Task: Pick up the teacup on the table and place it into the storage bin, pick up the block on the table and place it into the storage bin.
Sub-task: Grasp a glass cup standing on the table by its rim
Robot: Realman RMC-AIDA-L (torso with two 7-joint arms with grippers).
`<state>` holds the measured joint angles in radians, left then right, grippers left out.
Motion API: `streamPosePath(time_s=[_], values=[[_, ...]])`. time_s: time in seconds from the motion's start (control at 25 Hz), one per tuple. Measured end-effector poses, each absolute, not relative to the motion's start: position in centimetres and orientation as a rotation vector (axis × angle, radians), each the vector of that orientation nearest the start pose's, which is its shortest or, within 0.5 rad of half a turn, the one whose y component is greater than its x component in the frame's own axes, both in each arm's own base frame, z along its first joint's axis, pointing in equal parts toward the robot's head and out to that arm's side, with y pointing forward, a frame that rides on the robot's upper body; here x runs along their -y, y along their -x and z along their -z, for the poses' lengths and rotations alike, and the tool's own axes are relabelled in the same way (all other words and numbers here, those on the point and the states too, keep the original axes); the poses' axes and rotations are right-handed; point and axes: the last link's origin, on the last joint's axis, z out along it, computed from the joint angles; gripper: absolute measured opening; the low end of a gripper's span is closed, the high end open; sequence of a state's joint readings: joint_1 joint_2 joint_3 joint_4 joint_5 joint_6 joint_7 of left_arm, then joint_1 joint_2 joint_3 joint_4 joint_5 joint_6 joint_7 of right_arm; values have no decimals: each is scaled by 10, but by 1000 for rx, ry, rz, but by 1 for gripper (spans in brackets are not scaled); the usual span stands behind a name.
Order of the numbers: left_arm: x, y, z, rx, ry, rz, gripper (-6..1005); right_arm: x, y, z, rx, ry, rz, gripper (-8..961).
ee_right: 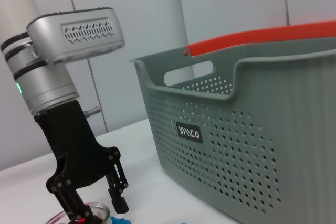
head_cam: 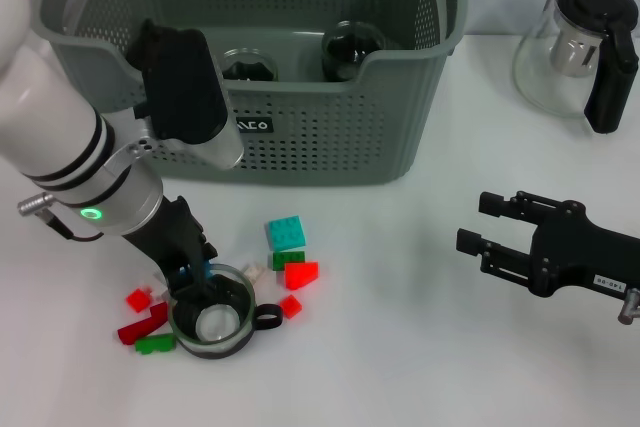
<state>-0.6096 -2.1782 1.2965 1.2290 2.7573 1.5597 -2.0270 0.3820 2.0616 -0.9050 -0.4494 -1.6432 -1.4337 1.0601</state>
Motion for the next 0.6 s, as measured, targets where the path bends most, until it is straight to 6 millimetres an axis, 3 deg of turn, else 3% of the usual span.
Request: streamPosePath(time_s=[0.6], values=[[-345, 207, 28, 419, 2817, -740, 330, -291, -299, 29, -578, 2565, -796, 645]])
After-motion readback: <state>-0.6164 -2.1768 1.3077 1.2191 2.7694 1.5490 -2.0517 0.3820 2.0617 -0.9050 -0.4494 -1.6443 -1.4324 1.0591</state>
